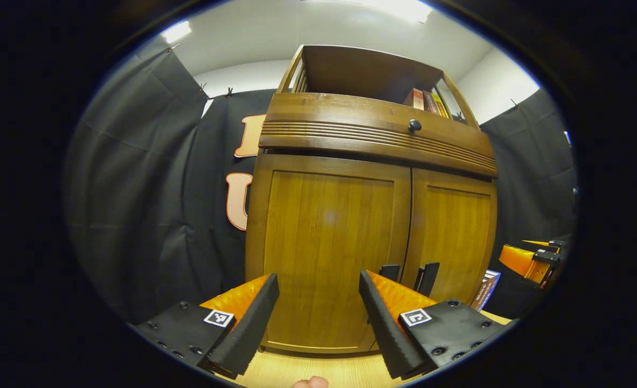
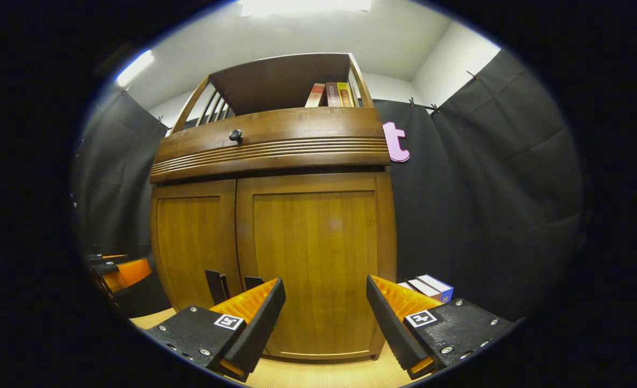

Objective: Open the right door of the double-door shoe cabinet with the right hand, and open the left door with the left hand.

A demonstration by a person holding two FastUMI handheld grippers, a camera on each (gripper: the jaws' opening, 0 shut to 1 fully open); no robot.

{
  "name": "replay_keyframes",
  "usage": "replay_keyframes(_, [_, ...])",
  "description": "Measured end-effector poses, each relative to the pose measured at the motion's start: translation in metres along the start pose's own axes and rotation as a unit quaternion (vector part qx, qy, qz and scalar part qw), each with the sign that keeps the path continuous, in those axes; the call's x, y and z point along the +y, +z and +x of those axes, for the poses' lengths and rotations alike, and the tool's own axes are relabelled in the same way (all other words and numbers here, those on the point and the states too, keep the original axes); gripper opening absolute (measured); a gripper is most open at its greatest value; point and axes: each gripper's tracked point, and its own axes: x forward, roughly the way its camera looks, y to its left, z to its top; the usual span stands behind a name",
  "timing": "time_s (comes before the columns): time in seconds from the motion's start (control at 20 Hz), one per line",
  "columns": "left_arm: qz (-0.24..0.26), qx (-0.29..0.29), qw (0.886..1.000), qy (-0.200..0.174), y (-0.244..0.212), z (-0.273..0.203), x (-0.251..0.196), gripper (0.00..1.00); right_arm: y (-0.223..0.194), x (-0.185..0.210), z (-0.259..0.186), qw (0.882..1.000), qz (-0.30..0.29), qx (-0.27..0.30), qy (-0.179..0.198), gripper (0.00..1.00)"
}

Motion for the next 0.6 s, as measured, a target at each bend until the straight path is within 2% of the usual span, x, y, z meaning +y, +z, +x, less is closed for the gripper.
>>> replay_keyframes(0.15, [-0.003, -0.002, 1.000, -0.004, -0.002, -0.006, -0.005, 0.94, -0.005, 0.011, -0.003, 1.000, -0.012, 0.001, 0.011, 0.94])
replay_keyframes(0.3, [-0.002, -0.002, 1.000, 0.007, -0.002, -0.014, 0.003, 0.95, -0.023, 0.035, 0.001, 0.999, -0.005, 0.024, 0.039, 0.93])
replay_keyframes(0.6, [-0.007, -0.012, 0.999, 0.034, 0.005, -0.028, 0.025, 0.96, -0.038, 0.072, 0.037, 0.996, -0.001, 0.040, 0.076, 0.93])
